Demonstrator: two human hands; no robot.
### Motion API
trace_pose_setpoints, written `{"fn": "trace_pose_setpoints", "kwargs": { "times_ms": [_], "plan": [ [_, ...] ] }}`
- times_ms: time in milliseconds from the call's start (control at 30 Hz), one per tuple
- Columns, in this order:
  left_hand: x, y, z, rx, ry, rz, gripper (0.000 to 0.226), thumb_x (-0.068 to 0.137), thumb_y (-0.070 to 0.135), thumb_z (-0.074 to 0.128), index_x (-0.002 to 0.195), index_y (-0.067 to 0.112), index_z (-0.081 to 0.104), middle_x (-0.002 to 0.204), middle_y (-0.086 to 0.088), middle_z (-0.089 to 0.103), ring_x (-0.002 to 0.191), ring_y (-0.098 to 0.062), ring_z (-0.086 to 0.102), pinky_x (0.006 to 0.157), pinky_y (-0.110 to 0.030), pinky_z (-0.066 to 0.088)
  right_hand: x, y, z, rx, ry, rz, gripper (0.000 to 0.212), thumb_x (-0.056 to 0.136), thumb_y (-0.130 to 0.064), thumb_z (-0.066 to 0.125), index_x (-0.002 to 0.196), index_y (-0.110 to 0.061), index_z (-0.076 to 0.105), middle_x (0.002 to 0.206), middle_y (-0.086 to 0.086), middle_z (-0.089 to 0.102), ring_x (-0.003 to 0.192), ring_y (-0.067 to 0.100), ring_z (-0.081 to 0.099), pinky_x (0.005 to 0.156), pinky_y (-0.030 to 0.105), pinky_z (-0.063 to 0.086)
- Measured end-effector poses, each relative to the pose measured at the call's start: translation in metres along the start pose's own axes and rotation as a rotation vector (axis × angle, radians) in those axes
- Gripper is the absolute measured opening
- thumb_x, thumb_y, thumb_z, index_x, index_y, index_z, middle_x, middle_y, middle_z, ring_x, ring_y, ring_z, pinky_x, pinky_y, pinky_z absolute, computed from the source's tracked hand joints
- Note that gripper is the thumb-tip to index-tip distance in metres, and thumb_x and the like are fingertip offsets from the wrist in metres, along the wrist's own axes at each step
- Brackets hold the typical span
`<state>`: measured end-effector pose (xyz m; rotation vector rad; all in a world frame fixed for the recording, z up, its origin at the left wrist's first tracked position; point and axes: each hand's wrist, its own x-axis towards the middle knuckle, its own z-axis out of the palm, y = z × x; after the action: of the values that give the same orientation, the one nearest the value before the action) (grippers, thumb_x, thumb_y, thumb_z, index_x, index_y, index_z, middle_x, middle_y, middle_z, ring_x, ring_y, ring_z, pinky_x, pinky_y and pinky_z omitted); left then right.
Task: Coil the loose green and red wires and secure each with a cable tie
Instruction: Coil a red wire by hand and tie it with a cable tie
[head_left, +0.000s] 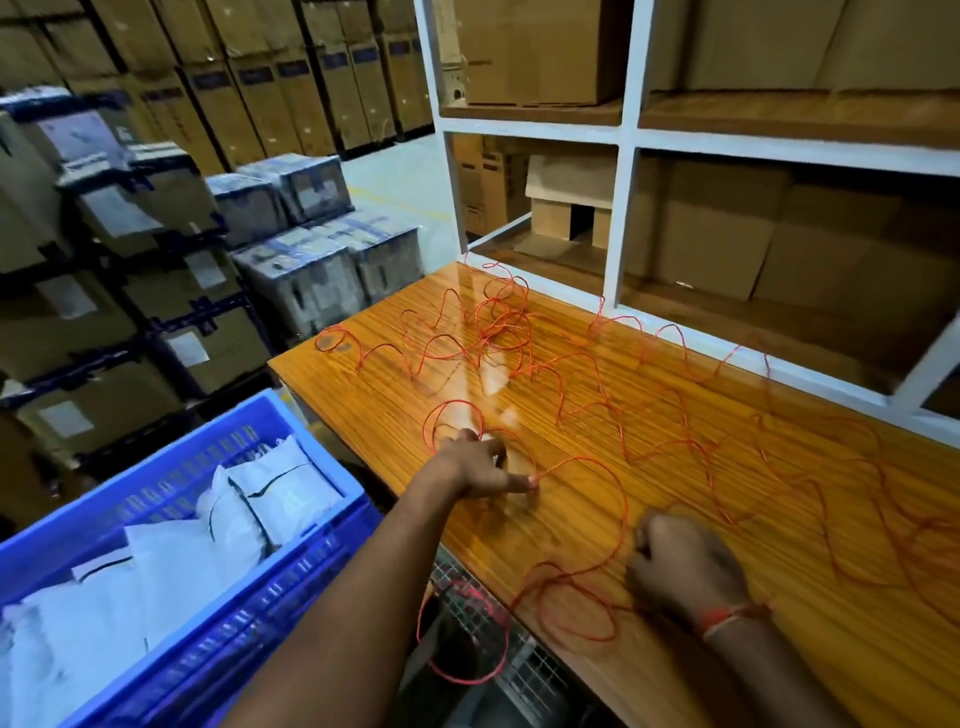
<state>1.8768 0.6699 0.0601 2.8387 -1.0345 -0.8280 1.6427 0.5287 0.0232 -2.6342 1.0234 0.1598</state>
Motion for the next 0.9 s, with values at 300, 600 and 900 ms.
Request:
{"fn": "trace_pose_setpoints", "kwargs": {
  "times_ms": [300, 600, 900],
  "plan": [
    [-0.103, 0.078, 0.055, -0.048, 0.003, 0.073, 0.064, 0.094, 0.064, 0.058, 0.128, 0.01, 0.064, 0.128, -0.015, 0.059, 0.125, -0.031, 0.048, 0.098, -0.036, 0.045, -0.059, 0.069, 0.002, 0.236, 0.03, -0.251, 0.021, 0.101, -0.015, 0.051, 0.121, -0.021, 0.056, 0.109, 0.005, 0.071, 0.104, 0.027, 0.067, 0.083, 0.033, 0.047],
    [-0.187, 0.128, 0.115, -0.259, -0.052, 0.252, 0.023, 0.097, 0.029, 0.067, 0.116, 0.018, 0.072, 0.11, 0.001, 0.073, 0.098, -0.015, 0.065, 0.086, -0.027, 0.048, -0.143, 0.144, -0.016, 0.422, -0.051, -0.66, 0.072, 0.071, 0.009, 0.037, 0.119, -0.039, 0.058, 0.103, -0.023, 0.064, 0.113, 0.013, 0.055, 0.099, 0.039, 0.045],
    [-0.263, 0.166, 0.105, -0.362, -0.091, 0.355, 0.013, 0.097, 0.009, 0.067, 0.106, 0.014, 0.075, 0.098, -0.001, 0.077, 0.079, -0.003, 0.071, 0.066, -0.017, 0.052, -0.245, 0.187, -0.052, 0.658, -0.186, -0.844, 0.036, 0.054, 0.015, 0.037, 0.056, -0.014, 0.058, 0.074, -0.005, 0.069, 0.082, 0.016, 0.064, 0.084, 0.038, 0.05]
  ]
}}
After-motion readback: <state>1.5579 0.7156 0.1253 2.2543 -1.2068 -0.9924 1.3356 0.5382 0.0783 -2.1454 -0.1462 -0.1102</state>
